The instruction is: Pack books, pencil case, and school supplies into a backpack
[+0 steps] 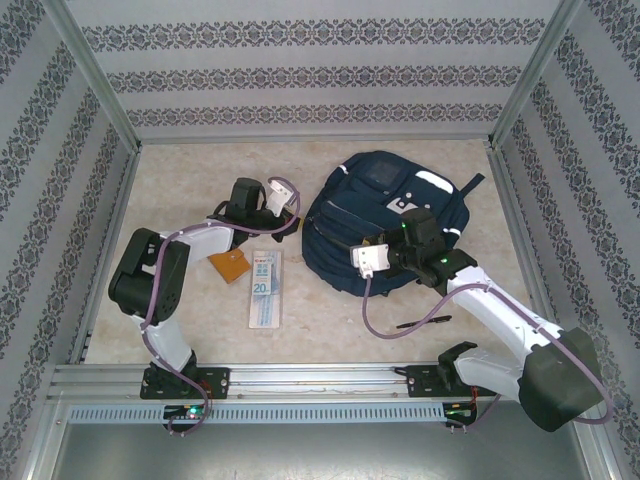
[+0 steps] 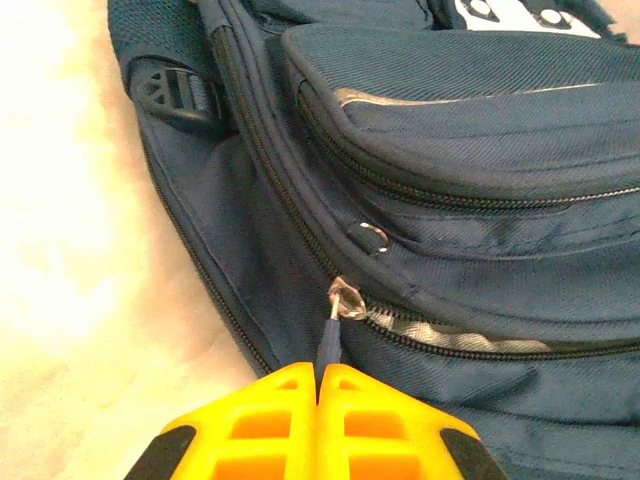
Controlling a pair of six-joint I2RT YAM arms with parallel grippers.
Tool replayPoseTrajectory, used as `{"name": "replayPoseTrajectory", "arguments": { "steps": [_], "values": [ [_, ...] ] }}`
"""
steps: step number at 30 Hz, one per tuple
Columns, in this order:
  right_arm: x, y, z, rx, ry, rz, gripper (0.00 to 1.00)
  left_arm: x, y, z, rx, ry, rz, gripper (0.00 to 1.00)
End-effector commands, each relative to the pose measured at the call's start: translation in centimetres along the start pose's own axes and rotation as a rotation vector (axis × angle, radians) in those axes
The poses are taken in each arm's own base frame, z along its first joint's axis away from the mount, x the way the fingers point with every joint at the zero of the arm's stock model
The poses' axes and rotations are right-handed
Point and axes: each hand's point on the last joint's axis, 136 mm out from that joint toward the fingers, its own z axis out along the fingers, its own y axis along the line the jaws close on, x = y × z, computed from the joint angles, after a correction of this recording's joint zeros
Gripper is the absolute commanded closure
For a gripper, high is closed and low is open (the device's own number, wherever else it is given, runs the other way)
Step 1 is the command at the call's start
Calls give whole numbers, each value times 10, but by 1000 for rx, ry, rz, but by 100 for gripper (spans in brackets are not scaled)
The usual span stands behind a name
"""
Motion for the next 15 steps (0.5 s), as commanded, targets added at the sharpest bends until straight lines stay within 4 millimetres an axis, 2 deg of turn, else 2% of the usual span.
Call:
{"name": "replayPoseTrajectory", "arguments": {
  "steps": [1,3,6,8,10,13,15],
  "values": [
    [-8,-10,7,62,-54,100,57,-14,-17,6,54,-88,-7,100],
    [-14,-19,11,92,-70,168,41,-14,-31,8,89,-99,-23,100],
    [-20,-29,20,110,-59,260,29,-18,-45,7,125,-133,-69,100],
    [-12,-46,30,190,12,324,22,-18,-54,7,128,-139,-69,100],
    [-6,-54,38,188,46,388,19,-19,-61,6,130,-142,-67,100],
    [-2,-55,54,122,77,489,15,-21,-68,5,142,-145,-64,100],
    [2,-55,65,101,103,556,16,-19,-73,6,147,-131,-59,100]
  ]
}}
